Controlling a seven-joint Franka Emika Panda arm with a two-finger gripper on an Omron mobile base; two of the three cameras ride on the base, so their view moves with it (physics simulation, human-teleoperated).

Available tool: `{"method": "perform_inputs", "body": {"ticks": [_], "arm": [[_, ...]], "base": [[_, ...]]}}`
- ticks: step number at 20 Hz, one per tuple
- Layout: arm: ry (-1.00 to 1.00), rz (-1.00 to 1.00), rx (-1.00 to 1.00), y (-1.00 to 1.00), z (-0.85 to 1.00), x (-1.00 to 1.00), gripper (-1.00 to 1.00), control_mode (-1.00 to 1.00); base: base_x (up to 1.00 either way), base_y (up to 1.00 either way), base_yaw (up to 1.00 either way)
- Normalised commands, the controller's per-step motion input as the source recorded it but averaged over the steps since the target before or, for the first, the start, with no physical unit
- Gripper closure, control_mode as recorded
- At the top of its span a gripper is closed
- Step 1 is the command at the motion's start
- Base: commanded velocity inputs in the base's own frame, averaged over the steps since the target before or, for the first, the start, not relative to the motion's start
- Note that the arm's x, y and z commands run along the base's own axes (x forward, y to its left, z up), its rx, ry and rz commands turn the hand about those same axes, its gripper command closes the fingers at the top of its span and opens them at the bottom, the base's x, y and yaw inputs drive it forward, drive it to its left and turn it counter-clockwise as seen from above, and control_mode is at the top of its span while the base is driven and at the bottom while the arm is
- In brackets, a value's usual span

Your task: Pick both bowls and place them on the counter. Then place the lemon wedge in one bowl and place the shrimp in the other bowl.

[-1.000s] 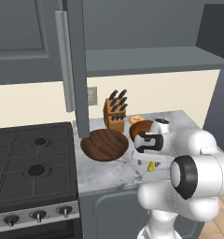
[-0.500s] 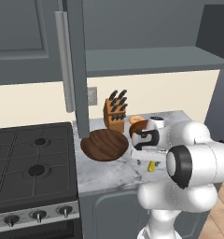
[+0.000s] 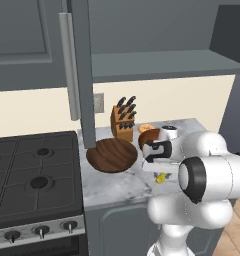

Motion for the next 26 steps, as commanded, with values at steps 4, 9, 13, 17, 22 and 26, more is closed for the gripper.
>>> {"method": "perform_inputs", "body": {"ticks": [4, 9, 13, 17, 22, 26], "arm": [[0.00, 0.00, 0.00, 0.21, -0.06, -0.13, 1.00, -1.00], [-0.05, 0.00, -0.01, 0.27, 0.36, -0.21, 1.00, -1.00], [-0.11, 0.00, -0.05, 0.22, 0.43, -0.26, 1.00, -1.00], [-0.11, 0.00, -0.04, 0.29, 0.45, -0.09, 1.00, -1.00], [-0.22, 0.00, -0.02, 0.37, 0.30, 0.07, 1.00, -1.00], [-0.25, 0.00, 0.00, 0.42, 0.24, 0.29, 1.00, -1.00]], "base": [[0.00, 0.00, 0.00], [0.00, 0.00, 0.00], [0.00, 0.00, 0.00], [0.00, 0.00, 0.00], [0.00, 0.00, 0.00], [0.00, 0.00, 0.00]]}}
